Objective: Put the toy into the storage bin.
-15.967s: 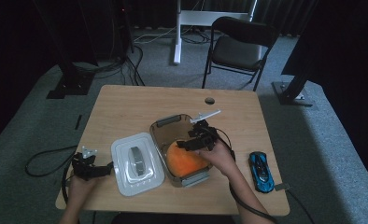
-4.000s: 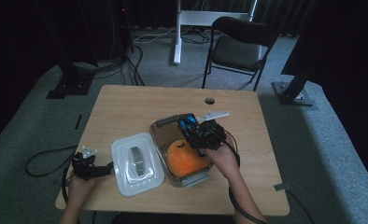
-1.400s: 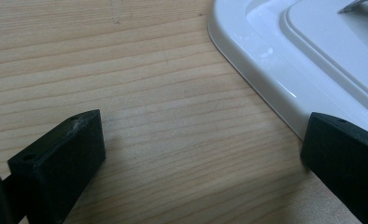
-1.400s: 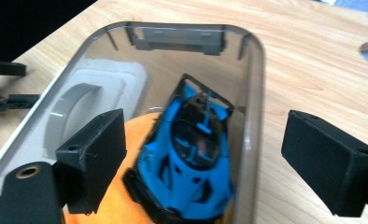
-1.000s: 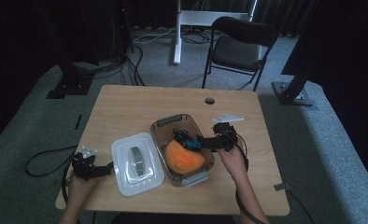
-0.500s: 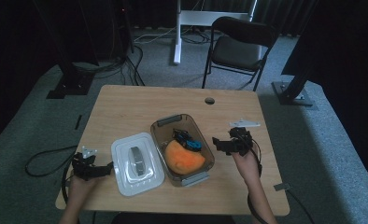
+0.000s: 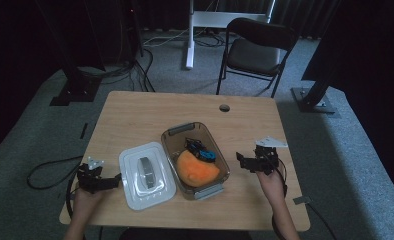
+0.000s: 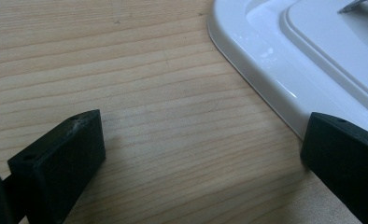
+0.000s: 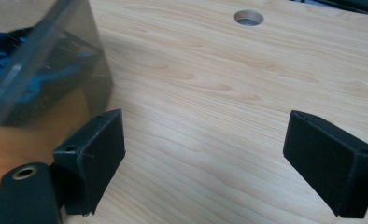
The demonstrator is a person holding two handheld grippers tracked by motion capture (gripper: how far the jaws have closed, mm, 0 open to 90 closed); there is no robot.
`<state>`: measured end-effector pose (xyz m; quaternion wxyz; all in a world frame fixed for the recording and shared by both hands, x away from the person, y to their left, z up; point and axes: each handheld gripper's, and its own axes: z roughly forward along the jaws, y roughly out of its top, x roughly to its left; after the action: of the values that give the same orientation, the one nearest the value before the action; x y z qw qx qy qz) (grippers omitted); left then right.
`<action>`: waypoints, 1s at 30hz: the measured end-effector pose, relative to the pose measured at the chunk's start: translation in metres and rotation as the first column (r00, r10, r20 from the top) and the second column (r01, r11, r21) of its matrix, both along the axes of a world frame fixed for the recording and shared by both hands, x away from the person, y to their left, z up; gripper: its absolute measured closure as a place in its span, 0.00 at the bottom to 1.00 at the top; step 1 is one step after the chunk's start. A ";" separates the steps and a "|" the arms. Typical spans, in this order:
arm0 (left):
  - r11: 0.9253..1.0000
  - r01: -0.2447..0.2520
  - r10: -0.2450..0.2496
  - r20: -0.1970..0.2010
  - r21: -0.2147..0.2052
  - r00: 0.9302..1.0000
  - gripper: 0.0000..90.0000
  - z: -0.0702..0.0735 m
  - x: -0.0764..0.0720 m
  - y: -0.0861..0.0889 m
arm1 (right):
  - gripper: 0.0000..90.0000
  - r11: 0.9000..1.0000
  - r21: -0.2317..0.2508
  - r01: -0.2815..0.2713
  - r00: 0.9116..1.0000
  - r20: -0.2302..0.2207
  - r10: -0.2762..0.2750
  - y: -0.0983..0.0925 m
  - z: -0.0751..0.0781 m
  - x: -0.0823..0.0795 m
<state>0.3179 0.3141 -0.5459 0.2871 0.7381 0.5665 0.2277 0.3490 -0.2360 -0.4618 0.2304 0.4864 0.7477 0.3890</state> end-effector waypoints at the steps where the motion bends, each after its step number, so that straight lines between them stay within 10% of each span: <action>1: 1.000 0.000 0.000 0.000 0.000 1.000 0.00 0.000 0.000 0.000 | 0.13 1.000 -0.002 0.005 1.000 0.008 -0.005 -0.002 -0.002 -0.001; 30: 1.000 0.003 -0.003 0.000 0.000 1.000 0.00 0.000 -0.001 0.000 | 0.13 0.986 -0.107 0.128 0.991 -0.020 -0.130 -0.052 -0.071 -0.033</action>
<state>0.3167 0.3144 -0.5459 0.2874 0.7391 0.5652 0.2273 0.3159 -0.2877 -0.5332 0.2703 0.5261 0.7371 0.3269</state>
